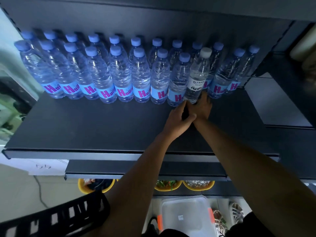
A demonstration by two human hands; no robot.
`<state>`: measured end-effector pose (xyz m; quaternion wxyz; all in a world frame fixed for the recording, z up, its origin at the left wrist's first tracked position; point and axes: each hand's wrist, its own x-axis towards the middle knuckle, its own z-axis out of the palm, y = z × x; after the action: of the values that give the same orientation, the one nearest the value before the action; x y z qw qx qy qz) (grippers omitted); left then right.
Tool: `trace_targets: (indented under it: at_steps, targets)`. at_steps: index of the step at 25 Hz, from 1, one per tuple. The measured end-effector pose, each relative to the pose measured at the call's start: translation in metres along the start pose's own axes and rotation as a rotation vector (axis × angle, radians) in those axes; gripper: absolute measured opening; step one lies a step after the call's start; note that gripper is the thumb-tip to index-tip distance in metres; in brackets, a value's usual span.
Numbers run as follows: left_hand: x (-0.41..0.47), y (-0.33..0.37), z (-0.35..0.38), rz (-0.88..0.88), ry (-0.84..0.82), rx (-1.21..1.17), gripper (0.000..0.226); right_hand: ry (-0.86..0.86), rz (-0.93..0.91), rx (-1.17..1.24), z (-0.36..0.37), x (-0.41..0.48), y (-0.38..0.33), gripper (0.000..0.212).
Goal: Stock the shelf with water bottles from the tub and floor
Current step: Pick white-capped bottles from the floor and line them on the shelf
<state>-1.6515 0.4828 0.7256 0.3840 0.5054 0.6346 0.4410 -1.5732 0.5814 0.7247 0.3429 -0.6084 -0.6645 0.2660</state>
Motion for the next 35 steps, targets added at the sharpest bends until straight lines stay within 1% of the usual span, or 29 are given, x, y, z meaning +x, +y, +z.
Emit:
trace_targets:
  at_steps: [2,4,7,9,11,12,14,16,18,22,24,26,29,32,35]
  targets:
    - [-0.002,0.004,0.0,-0.005,-0.006,-0.016,0.074,-0.036,0.009,-0.009,-0.004,-0.001,0.0,0.072]
    - [-0.006,0.006,0.0,-0.023,0.014,-0.048,0.071,-0.074,0.035,0.023,-0.009,-0.006,0.001,0.076]
    - [-0.021,0.014,0.004,-0.028,0.078,-0.112,0.067,-0.121,0.059,0.148,-0.021,-0.025,0.009,0.076]
    - [-0.031,0.02,0.005,-0.059,0.117,-0.156,0.068,-0.158,0.041,0.178,-0.03,-0.041,0.017,0.075]
    - [-0.047,0.024,0.008,-0.086,0.17,-0.17,0.066,-0.176,0.0,0.187,-0.039,-0.058,0.024,0.069]
    - [-0.058,0.026,0.01,-0.106,0.208,-0.18,0.063,-0.182,-0.031,0.186,-0.042,-0.067,0.025,0.066]
    - [-0.09,0.025,0.02,-0.133,0.357,-0.238,0.051,-0.213,-0.119,0.197,-0.051,-0.088,0.029,0.062]
    - [-0.129,0.019,0.032,-0.116,0.524,-0.294,0.037,-0.242,-0.215,0.212,-0.059,-0.114,0.034,0.059]
    - [-0.169,0.011,0.044,-0.102,0.65,-0.303,0.027,-0.265,-0.301,0.227,-0.066,-0.143,0.037,0.052]
    - [-0.241,-0.002,0.063,-0.099,0.823,-0.328,0.02,-0.265,-0.505,0.276,-0.071,-0.206,0.048,0.039]
    - [-0.271,-0.016,0.07,-0.138,0.883,-0.327,0.022,-0.325,-0.568,0.279,-0.069,-0.238,0.058,0.036]
    - [-0.299,-0.035,0.074,-0.216,0.936,-0.354,0.024,-0.402,-0.564,0.25,-0.063,-0.266,0.071,0.035]
    - [-0.339,-0.063,0.073,-0.289,1.014,-0.347,0.035,-0.482,-0.562,0.18,-0.048,-0.299,0.094,0.037]
    - [-0.381,-0.107,0.068,-0.35,1.121,-0.304,0.035,-0.577,-0.595,0.111,-0.022,-0.333,0.124,0.038]
    - [-0.432,-0.173,0.067,-0.443,1.221,-0.342,0.025,-0.68,-0.63,0.003,0.018,-0.375,0.17,0.039]
